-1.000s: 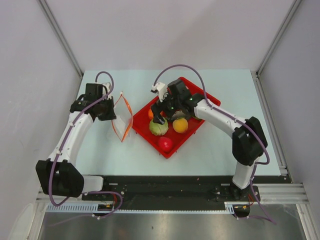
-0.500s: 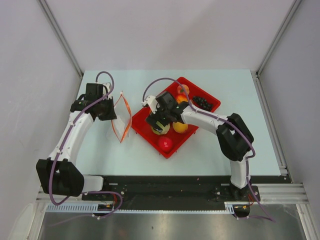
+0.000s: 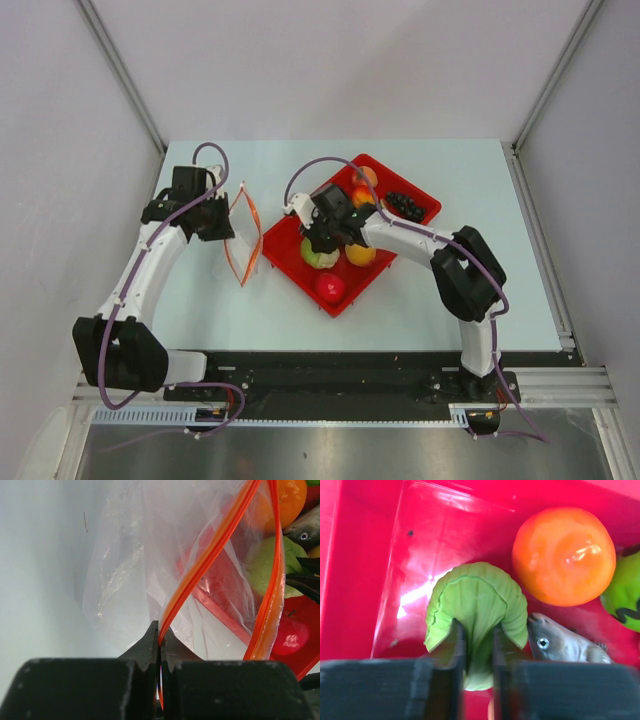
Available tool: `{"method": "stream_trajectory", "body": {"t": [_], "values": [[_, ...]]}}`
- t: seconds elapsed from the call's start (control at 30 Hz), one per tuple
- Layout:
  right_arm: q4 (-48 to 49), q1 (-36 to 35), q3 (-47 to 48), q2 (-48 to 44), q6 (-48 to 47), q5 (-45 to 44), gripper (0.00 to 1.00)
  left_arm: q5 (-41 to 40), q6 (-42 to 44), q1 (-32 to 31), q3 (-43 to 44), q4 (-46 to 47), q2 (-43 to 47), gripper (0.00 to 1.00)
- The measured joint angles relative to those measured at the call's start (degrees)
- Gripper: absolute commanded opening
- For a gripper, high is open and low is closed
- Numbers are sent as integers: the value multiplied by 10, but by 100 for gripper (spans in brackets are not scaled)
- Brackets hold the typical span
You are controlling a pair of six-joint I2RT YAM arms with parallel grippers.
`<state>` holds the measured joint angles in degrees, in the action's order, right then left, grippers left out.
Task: Place the food in the zip-top bag and seal the zipper
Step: Pick up the fake vegetable from the bin, then place the fake vegetable in the zipper food storage bag.
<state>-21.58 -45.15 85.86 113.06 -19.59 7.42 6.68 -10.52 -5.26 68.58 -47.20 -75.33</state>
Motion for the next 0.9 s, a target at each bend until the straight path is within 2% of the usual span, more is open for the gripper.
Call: {"method": "stream_trajectory", "body": {"t": [0.23, 0.43, 0.57, 0.63, 0.9], "values": [[-46, 30, -1, -28, 26, 37, 0, 10, 0, 0, 0, 0, -1, 0], [-38, 92, 5, -99, 117, 136, 0, 19, 0, 0, 0, 0, -4, 0], [54, 109, 10, -161, 217, 204, 0, 33, 0, -1, 0, 0, -5, 0], [132, 98, 13, -182, 287, 238, 0, 42, 0, -1, 0, 0, -5, 0], [398, 37, 9, -160, 514, 298, 0, 96, -1, 0, 0, 0, -5, 0]]}}
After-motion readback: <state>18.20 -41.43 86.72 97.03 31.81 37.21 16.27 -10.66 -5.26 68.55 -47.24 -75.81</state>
